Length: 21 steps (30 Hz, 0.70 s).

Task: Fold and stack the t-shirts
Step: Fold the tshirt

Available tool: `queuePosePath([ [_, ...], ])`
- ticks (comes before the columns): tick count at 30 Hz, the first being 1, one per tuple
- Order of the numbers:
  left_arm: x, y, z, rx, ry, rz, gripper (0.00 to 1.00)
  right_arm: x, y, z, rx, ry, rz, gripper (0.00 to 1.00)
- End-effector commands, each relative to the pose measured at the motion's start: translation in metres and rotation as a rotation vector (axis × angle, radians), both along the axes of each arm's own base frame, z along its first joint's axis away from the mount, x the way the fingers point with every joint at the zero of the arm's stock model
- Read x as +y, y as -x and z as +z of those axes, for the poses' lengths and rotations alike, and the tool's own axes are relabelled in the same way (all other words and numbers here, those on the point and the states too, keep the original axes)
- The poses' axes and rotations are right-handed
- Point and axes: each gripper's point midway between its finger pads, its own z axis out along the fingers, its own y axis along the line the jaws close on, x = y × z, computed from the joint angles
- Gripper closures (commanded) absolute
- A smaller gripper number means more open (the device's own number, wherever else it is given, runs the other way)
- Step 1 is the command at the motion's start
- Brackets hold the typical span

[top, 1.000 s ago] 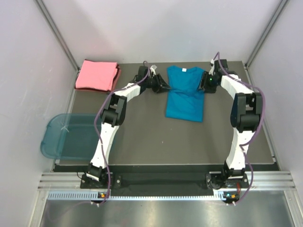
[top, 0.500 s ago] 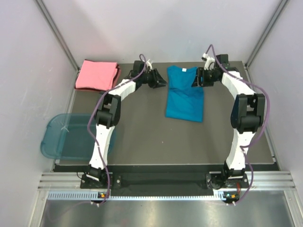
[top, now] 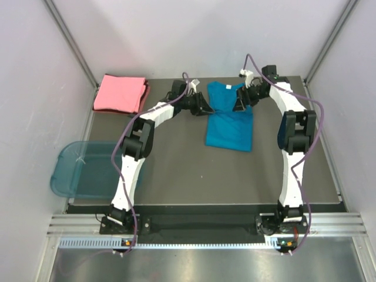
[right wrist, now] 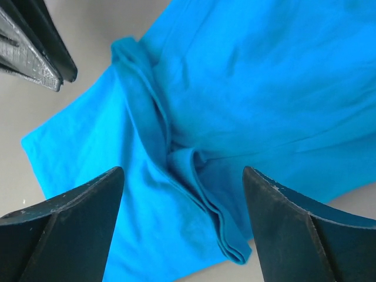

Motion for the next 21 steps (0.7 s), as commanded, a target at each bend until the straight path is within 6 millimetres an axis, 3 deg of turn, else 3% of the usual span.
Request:
queuePosePath([
  [1,-0.013,0.002,0.011,-0.061,0.046,-0.045,0.72,0.01,0.001,0.02,-0.087,-0.042,0.134,0.17],
  [21,-0.027,-0.011,-0.004,-0.06,0.049,-0.021,0.74,0.029,0.02,-0.023,-0.001,-0.073,0.248,0.22],
])
